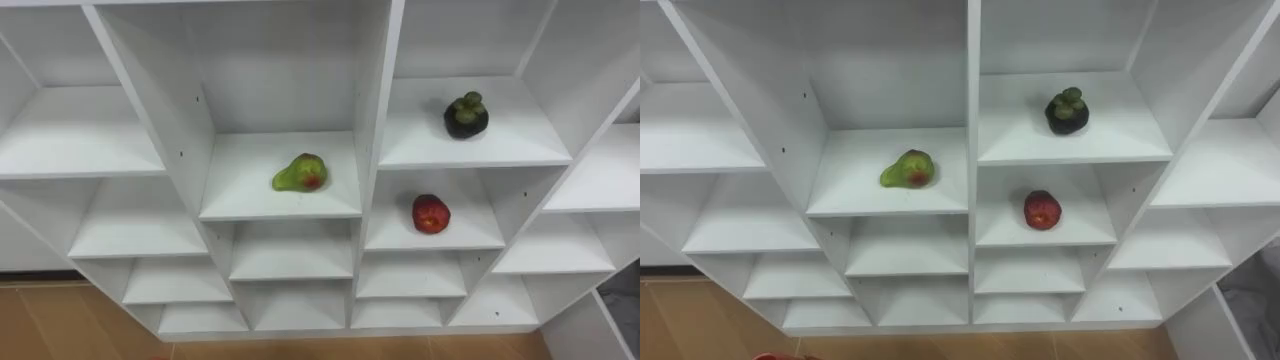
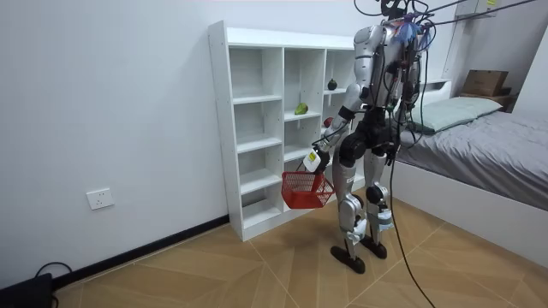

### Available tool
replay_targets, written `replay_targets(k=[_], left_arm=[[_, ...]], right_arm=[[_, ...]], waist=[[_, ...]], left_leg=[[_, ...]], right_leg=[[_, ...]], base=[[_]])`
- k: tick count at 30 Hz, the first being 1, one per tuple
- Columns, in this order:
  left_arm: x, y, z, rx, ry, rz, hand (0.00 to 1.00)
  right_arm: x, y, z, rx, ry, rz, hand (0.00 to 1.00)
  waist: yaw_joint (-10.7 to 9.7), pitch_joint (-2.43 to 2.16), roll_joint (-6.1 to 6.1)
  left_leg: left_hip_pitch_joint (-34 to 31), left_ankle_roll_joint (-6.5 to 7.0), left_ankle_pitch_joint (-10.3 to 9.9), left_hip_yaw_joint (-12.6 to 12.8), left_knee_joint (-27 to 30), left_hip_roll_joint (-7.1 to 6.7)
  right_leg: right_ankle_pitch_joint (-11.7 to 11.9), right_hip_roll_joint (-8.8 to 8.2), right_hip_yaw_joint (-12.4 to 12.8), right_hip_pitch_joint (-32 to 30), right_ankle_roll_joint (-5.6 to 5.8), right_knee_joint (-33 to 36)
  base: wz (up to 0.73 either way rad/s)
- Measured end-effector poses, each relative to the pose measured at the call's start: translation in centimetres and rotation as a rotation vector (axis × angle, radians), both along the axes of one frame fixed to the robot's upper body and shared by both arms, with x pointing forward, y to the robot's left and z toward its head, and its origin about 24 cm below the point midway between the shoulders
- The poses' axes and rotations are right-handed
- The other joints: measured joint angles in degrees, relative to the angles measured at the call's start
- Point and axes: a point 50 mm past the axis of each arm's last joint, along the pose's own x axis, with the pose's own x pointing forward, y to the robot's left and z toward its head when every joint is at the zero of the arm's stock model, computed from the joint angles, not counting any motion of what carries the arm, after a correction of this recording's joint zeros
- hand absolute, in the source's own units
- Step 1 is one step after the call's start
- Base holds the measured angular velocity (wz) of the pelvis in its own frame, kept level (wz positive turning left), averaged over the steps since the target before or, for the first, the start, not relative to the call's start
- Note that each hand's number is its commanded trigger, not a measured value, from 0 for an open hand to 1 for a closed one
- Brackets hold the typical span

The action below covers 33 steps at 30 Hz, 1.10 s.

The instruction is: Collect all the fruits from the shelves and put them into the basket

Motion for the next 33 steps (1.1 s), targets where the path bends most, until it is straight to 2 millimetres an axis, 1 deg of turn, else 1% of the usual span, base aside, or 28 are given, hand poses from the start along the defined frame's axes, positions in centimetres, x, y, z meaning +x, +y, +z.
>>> replay_targets(k=[7,14,25,26,33], left_arm=[[0.08,-0.1,0.02,-0.001,-0.008,-0.011,1.0],[0.08,-0.03,0.04,0.012,-0.01,-0.005,1.0],[0.08,0.0,0.05,0.018,-0.011,-0.003,1.0],[0.07,0.0,0.05,0.018,-0.011,-0.002,1.0],[-0.07,0.07,0.07,0.033,-0.016,0.003,1.0]], right_arm=[[0.11,-0.02,0.05,-0.025,-0.008,0.025,0.0],[0.12,-0.18,0.1,-0.067,-0.003,0.025,0.0],[0.1,-0.35,0.15,-0.103,0.0,0.019,0.0],[0.11,-0.35,0.16,-0.103,0.0,0.019,0.0],[0.32,-0.33,0.19,-0.102,-0.015,0.024,0.0]], waist=[[0.2,-0.14,-0.11],[0.2,-0.18,-0.2],[0.2,-0.27,-0.07],[0.2,-0.33,0.02],[0.2,-0.3,-0.09]], left_leg=[[0.0,-0.01,0.0,0.2,0.0,-0.01],[0.0,0.0,0.0,0.3,0.0,0.0],[0.0,0.0,0.0,0.3,0.0,0.06],[0.1,0.0,0.0,0.3,0.0,0.06],[0.1,-0.01,0.0,0.4,0.0,0.06]], right_leg=[[0.0,0.0,0.0,0.1,0.0,0.0],[0.0,0.0,0.1,0.0,0.0,0.0],[0.0,0.03,0.2,-0.1,-0.01,0.1],[0.0,0.05,0.2,0.0,-0.01,0.1],[0.0,0.05,0.1,0.2,-0.01,0.1]], base=[[0.0],[0.0],[0.0],[0.0],[0.0]])
